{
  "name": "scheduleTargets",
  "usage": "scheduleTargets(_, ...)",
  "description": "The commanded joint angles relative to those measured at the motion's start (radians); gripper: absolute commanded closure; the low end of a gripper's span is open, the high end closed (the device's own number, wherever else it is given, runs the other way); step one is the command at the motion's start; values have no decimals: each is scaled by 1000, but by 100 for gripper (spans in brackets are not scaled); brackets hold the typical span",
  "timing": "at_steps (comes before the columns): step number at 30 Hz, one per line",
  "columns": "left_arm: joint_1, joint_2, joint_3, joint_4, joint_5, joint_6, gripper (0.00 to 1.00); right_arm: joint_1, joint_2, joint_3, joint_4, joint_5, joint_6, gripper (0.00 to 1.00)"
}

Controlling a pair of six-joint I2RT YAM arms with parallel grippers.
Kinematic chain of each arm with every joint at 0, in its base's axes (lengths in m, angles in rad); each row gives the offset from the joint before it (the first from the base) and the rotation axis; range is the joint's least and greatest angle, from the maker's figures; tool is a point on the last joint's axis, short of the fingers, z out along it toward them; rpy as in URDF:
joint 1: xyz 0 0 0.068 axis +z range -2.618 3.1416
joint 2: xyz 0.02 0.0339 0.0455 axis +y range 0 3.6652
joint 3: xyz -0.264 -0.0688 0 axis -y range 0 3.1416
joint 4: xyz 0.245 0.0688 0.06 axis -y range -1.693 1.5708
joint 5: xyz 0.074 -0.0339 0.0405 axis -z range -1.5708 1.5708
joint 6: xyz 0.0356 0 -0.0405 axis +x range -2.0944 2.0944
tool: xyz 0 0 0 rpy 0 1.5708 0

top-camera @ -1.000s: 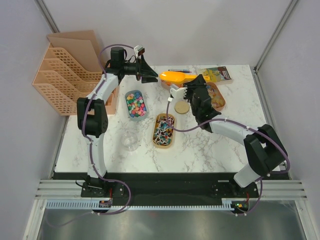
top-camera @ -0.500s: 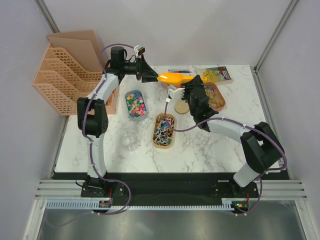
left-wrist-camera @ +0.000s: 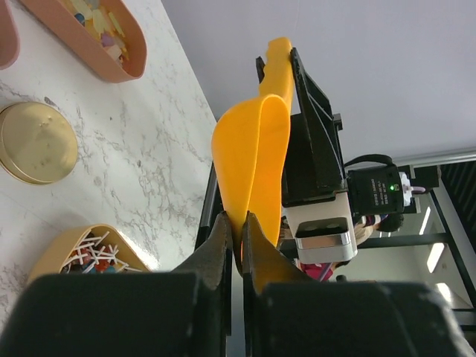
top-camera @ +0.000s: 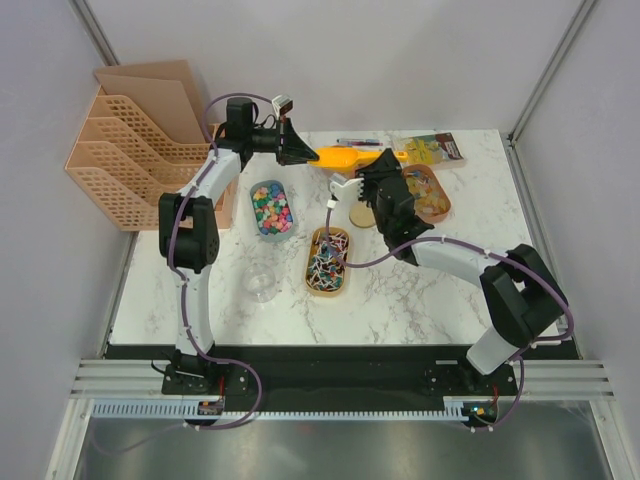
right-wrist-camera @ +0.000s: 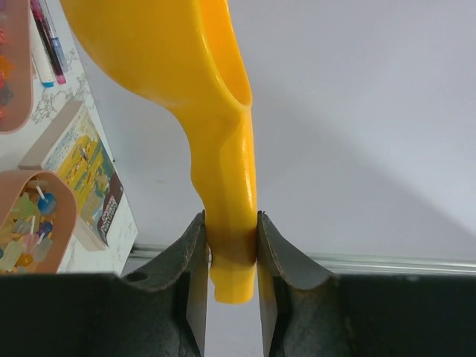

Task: Pack the candies
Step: Adjust the spatula.

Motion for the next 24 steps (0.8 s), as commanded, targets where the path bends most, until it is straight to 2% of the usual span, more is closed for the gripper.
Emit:
scheduleTargets(1,-1,-9,35,34,50,0,98,1,-9,37,16,25,36,68)
scheduleTargets(2,-1,-12,35,30,50,8,98,-5,-18,42,10,37,55,29)
scheduleTargets(3,0,-14,33,25,48,20,98,-15,-56,52,-20,30,96,21)
scheduleTargets(4,3,-14,35,17,52,26,98,-40,-81,124,-241,1,142,14)
scheduleTargets(5,3,-14,35,16,50,29,98,-56,-106,176,-377,-39,278,2)
scheduleTargets(6,5,-11,35,16,55,41,98,-99,-138,227,-601,-150,344,2)
scheduleTargets(7,7,-9,36,10,55,47,98,-119,-146,337,-720,-214,398,2)
scheduleTargets(9,7,0,36,-7,79,96,98,-157,-128,452,-926,-359,507,2)
scheduleTargets(10,7,5,36,-21,87,119,98,-172,-114,547,-1049,-378,538,2)
scheduleTargets(12,10,12,27,-67,110,184,98,-188,-66,641,-1155,-446,581,2)
scheduleTargets(13,13,14,22,-85,113,210,98,-209,-43,757,-1294,-545,581,2)
scheduleTargets(14,14,15,24,-132,111,260,98,-219,-20,814,-1350,-584,583,2)
scheduleTargets(15,19,20,25,-151,113,288,98,-241,35,941,-1465,-624,607,2)
scheduleTargets(16,20,25,48,-197,107,328,98,-258,76,1032,-1554,-744,606,2)
scheduleTargets(18,26,32,84,-341,69,455,98,-283,234,1236,-1735,-840,615,2)
scheduleTargets(19,28,34,129,-401,46,510,98,-315,283,1419,-1868,-889,648,2)
scheduleTargets(20,30,37,156,-524,20,629,98,-326,326,1498,-1934,-968,643,2)
scheduleTargets(21,30,38,183,-579,-46,688,98,-332,383,1554,-2020,-983,629,2)
scheduleTargets(22,28,42,229,-622,-77,739,98,-334,386,1574,-2035,-992,589,2)
scheduleTargets(24,28,45,258,-721,-179,860,98,-332,341,1463,-2020,-1012,535,2)
